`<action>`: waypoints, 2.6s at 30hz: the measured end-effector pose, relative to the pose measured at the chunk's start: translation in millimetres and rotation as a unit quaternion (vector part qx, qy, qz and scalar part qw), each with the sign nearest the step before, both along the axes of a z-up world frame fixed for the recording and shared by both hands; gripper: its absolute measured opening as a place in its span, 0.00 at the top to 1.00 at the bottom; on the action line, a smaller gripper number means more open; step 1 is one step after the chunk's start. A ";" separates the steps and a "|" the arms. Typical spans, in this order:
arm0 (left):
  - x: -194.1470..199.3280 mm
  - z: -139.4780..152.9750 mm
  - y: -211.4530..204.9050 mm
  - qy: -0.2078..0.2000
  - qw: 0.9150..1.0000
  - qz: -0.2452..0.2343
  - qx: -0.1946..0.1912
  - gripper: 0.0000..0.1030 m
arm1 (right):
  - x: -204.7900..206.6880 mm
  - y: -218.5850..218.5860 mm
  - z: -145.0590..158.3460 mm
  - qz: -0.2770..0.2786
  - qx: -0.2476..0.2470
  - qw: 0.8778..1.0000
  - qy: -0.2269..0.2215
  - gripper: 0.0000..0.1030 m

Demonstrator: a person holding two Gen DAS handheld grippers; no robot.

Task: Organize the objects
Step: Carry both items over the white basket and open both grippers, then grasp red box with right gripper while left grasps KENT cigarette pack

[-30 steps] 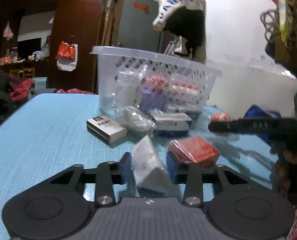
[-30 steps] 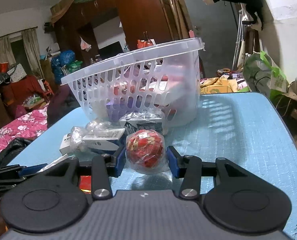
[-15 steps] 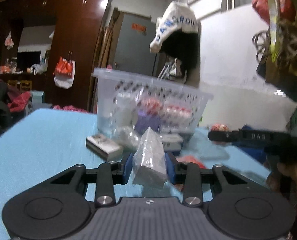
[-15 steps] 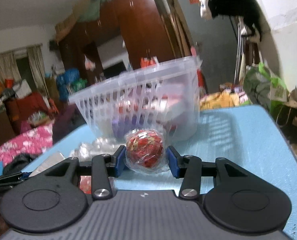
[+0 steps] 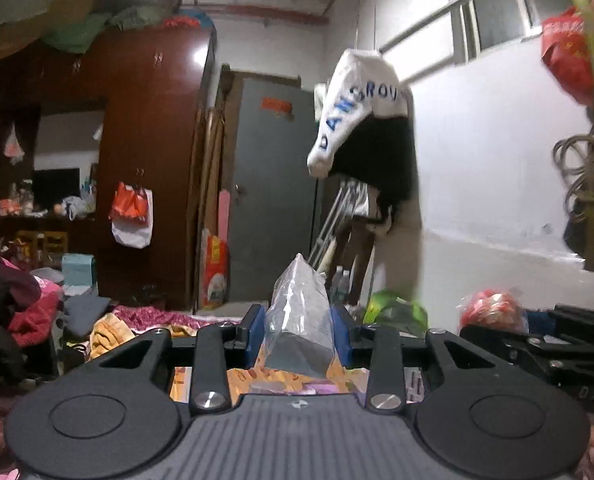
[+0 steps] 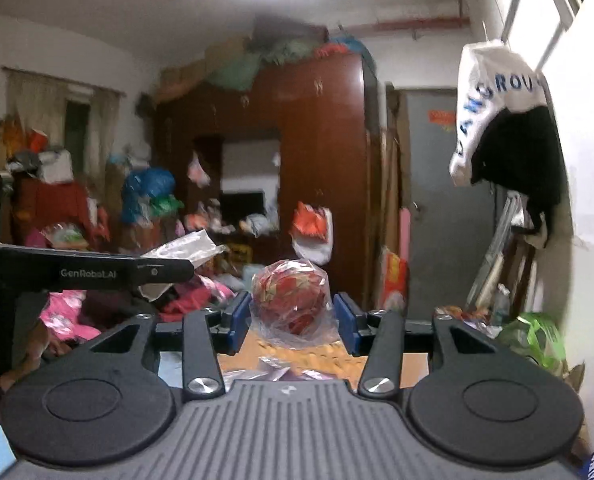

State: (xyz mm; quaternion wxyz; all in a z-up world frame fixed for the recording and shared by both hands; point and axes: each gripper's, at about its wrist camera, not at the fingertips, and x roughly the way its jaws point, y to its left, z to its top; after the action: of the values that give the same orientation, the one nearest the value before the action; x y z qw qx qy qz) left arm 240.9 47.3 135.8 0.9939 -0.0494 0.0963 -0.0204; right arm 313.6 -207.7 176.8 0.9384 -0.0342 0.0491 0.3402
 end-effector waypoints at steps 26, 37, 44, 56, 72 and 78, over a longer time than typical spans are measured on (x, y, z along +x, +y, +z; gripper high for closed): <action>-39.7 -142.4 11.7 0.195 0.974 -0.051 0.105 0.09 | -85.2 3.1 -153.5 0.027 -0.049 0.978 0.199 0.00; -38.3 -154.1 10.9 0.225 0.964 -0.103 0.097 0.33 | -94.1 11.8 -162.2 0.025 -0.086 0.981 0.175 0.27; -102.8 -143.3 4.5 0.111 0.990 -0.079 0.024 0.33 | -96.7 -1.5 -164.8 0.044 -0.037 0.985 0.162 0.38; -118.7 -152.1 0.6 0.048 0.993 -0.109 -0.019 0.33 | -97.6 -2.0 -164.4 0.036 -0.022 0.987 0.155 0.38; -118.5 -154.2 -2.7 0.049 0.993 -0.108 -0.012 0.33 | -96.7 -2.6 -165.7 0.043 -0.022 0.988 0.148 0.38; -120.8 -154.5 -2.2 0.045 0.993 -0.108 -0.015 0.33 | -98.7 -6.8 -166.3 0.051 -0.005 0.988 0.145 0.38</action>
State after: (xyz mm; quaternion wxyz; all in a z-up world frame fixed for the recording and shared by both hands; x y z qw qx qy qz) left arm 120.1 45.1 -18.8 0.9797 -0.0548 0.1455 -0.1265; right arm 214.8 -214.5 10.6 0.9026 0.0086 0.1840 0.3891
